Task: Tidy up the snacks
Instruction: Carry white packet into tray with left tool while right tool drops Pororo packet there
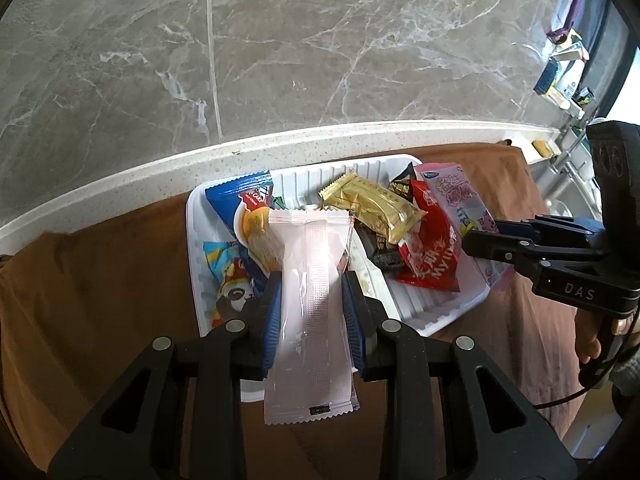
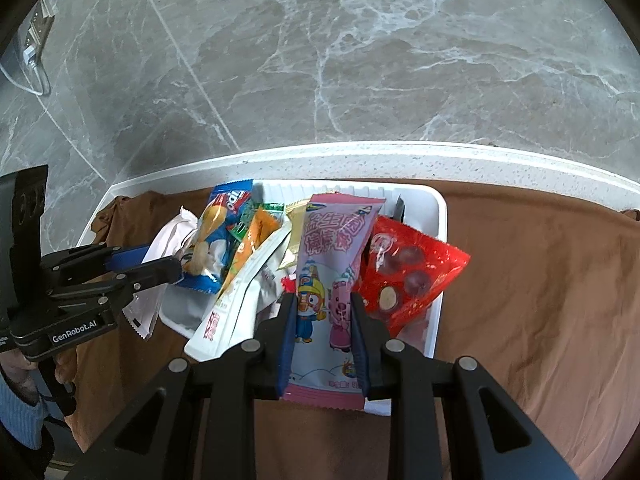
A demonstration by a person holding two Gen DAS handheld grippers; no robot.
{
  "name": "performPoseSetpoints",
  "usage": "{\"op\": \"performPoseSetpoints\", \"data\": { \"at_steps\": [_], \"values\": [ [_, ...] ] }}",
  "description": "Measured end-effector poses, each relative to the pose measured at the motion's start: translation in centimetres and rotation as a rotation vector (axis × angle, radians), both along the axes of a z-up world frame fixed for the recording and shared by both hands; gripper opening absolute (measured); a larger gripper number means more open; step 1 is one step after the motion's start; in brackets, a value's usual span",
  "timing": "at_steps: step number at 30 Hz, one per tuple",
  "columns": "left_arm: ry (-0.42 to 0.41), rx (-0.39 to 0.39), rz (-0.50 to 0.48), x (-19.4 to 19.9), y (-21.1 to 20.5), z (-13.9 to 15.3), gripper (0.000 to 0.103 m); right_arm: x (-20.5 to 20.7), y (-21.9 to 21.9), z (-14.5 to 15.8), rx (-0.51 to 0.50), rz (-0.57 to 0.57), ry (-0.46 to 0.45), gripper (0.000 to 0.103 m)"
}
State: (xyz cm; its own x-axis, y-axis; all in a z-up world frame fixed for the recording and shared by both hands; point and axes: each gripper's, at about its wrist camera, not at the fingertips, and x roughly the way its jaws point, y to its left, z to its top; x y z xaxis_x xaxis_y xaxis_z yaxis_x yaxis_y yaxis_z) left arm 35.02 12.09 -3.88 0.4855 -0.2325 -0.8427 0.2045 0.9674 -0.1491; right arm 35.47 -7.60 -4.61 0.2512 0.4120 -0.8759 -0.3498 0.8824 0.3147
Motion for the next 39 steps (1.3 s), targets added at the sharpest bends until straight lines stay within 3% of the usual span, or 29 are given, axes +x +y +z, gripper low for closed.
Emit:
{"op": "performPoseSetpoints", "data": {
  "at_steps": [22,24,26,30,39],
  "values": [
    [0.039,0.028,0.067,4.1,-0.6,-2.9,0.028,2.8,1.1,-3.4,-0.08,-0.013,0.009,0.029],
    [0.047,0.038,0.071,4.4,-0.7,-3.3,0.036,2.7,1.4,-3.5,-0.094,-0.004,0.003,0.03],
    [0.063,0.06,0.076,4.7,-0.9,-3.8,0.052,2.7,1.6,-3.6,-0.109,0.005,-0.002,0.032],
    [0.083,0.06,0.083,4.7,-0.9,-4.6,0.053,2.3,1.9,-3.3,-0.134,0.015,-0.027,0.043],
    [0.038,0.109,0.085,3.9,-1.1,-3.7,0.06,1.5,1.0,-1.9,-0.128,-0.005,-0.052,0.046]
  ]
}}
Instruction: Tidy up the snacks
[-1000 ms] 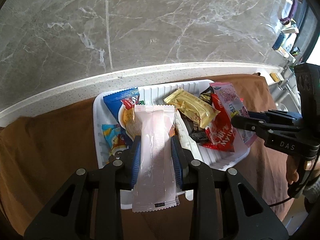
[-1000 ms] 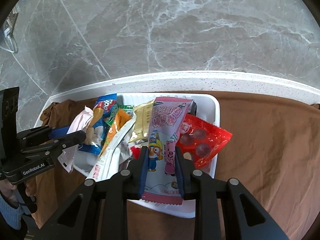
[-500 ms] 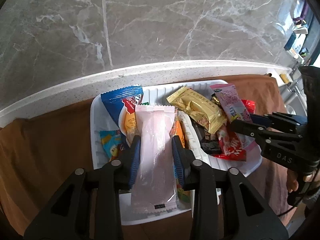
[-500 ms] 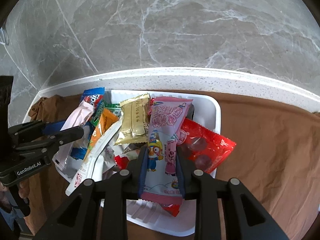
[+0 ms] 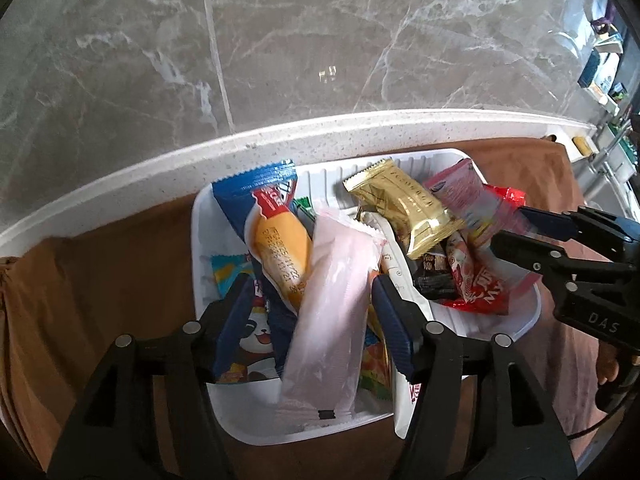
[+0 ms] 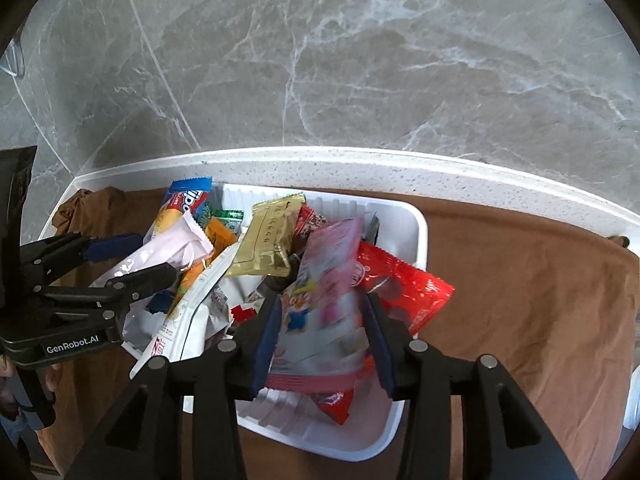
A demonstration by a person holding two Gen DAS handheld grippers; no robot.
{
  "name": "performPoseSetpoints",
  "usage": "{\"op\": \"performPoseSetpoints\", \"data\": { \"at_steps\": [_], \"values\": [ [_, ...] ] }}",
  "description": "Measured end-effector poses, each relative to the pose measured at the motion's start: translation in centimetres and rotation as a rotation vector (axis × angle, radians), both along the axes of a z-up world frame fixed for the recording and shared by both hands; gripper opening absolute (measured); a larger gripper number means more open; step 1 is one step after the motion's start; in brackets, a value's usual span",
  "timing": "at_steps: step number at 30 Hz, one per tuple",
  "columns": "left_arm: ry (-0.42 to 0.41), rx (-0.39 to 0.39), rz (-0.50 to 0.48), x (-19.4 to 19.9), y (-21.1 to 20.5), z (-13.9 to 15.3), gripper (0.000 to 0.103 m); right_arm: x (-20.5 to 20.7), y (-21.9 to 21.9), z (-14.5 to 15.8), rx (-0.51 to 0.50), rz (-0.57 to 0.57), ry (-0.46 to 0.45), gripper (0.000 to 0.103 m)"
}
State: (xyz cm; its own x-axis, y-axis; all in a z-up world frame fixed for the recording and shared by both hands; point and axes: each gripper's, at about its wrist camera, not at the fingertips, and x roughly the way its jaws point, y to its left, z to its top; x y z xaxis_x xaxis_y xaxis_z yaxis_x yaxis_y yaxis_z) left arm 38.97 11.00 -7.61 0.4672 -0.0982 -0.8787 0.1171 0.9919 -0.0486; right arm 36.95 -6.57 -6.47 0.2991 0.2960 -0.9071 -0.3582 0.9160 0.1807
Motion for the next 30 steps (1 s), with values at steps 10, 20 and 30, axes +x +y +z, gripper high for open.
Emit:
{"op": "performPoseSetpoints", "data": {
  "at_steps": [10,20,30],
  "values": [
    [-0.044,0.003,0.024,-2.1,0.4,2.4,0.066,-1.7,-1.7,2.4,0.031,-0.054,-0.035,0.063],
    [-0.094,-0.018,0.067,-6.9,0.1,6.1,0.071,-6.6,-4.3,7.1,0.1,-0.125,-0.114,0.091],
    [-0.151,-0.031,0.049,-12.9,-2.9,9.7,0.092,-12.7,-7.1,10.4,0.062,-0.174,-0.176,0.095]
  ]
}}
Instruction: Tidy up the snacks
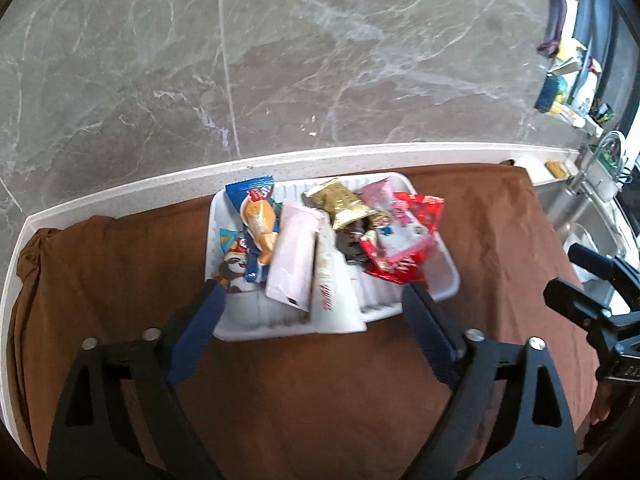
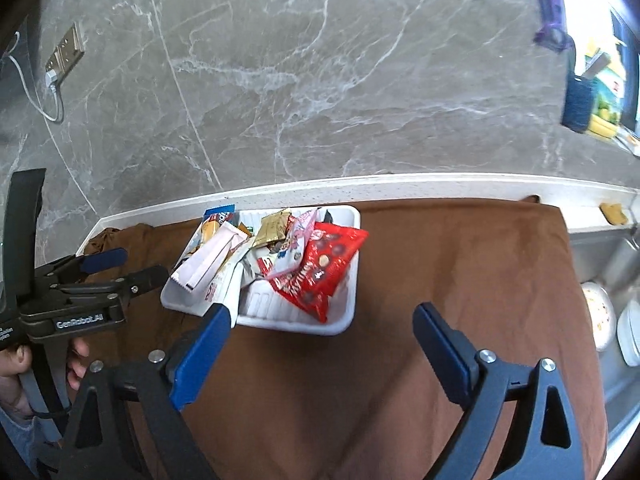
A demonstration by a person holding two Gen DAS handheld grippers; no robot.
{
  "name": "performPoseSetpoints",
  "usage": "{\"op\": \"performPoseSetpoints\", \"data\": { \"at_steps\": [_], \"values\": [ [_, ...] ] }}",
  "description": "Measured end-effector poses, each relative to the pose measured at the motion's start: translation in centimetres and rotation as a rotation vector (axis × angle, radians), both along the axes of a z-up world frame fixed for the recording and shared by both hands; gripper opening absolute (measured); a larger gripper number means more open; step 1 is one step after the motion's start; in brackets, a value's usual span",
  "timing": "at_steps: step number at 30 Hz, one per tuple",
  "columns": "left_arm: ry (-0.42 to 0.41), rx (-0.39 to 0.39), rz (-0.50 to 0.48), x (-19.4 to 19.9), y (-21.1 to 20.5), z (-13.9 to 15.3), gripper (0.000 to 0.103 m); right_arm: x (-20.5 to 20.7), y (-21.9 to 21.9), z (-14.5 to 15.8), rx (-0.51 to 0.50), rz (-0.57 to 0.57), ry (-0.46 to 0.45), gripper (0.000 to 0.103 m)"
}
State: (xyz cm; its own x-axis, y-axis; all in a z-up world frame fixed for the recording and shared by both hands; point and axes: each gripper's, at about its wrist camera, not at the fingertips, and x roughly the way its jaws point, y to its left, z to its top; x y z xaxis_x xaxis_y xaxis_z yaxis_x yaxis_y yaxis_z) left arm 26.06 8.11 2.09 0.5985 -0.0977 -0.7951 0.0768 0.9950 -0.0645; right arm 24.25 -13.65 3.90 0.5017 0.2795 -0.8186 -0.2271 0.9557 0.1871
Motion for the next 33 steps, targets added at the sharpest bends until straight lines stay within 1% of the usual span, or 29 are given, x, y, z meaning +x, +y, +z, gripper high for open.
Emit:
{"op": "performPoseSetpoints", "data": {
  "at_steps": [2,5,8,11,15,25,33],
  "values": [
    [-0.021,-0.009,-0.02,-1.3,-0.7,1.1,0.092,-0.9,-0.4,0.5,-0.005,-0.009,-0.01,0.095],
    [-0.054,0.023,-0.037,-2.9,-1.9,2.6,0.095,-2.4,-1.2,1.4,-0.007,-0.029,-0.034,0.096],
    [-0.092,0.043,-0.058,-4.6,-2.9,4.2,0.096,-3.5,-1.6,2.1,0.003,-0.035,-0.048,0.097],
    [-0.117,0.054,-0.071,-6.1,-3.8,5.5,0.096,-4.8,-2.1,3.1,0.009,-0.047,-0.077,0.102],
    [-0.14,0.055,-0.086,-7.6,-4.5,6.8,0.096,-6.2,-2.5,4.1,0.013,-0.052,-0.099,0.102],
    [-0.176,0.062,-0.091,-10.9,-4.9,8.7,0.096,-8.5,-3.3,5.3,0.028,-0.072,-0.121,0.102],
    [-0.191,0.07,-0.093,-12.3,-4.6,9.4,0.096,-10.2,-4.0,5.9,0.044,-0.092,-0.125,0.102]
  ]
}}
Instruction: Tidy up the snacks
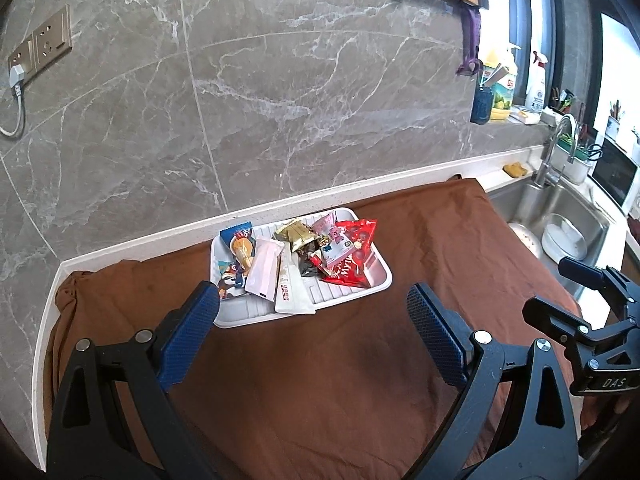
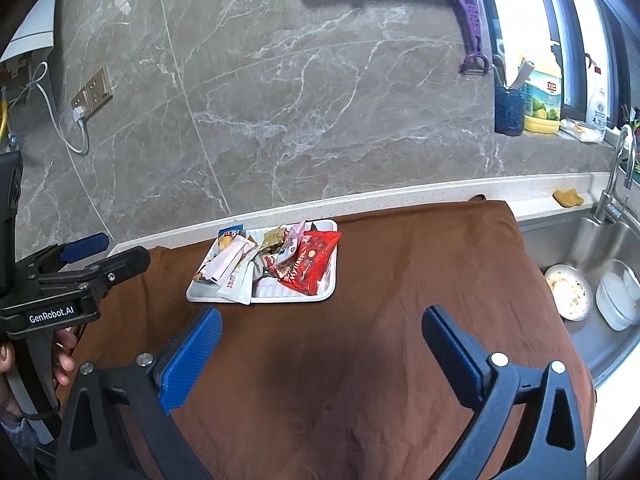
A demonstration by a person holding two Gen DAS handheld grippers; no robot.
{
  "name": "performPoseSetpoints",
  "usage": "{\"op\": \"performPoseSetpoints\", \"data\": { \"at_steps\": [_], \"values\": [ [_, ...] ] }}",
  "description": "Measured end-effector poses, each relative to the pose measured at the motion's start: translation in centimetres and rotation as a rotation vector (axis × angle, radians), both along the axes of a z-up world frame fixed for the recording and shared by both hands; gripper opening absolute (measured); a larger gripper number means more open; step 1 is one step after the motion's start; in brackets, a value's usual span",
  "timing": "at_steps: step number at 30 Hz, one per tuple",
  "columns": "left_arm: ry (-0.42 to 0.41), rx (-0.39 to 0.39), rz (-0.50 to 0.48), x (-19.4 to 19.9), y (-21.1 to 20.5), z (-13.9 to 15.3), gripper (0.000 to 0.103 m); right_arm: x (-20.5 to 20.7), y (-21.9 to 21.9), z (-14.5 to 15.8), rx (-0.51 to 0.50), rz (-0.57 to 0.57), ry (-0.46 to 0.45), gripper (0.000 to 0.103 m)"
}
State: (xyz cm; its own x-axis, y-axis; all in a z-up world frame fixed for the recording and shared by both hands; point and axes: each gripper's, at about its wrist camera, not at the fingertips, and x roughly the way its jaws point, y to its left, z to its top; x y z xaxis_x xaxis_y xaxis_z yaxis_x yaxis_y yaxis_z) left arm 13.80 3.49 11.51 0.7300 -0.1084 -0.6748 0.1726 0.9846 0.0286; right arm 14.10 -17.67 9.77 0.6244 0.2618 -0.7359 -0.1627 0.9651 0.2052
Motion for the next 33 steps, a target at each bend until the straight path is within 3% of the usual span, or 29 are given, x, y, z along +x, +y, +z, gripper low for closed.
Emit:
{"op": "performPoseSetpoints", "data": {
  "at_steps": [33],
  "values": [
    [-0.043,0.016,-0.023,-5.0,-2.8,1.6,0.096,-5.0,-4.0,2.0,0.026,-0.026,-0.032,0.102]
  ]
}}
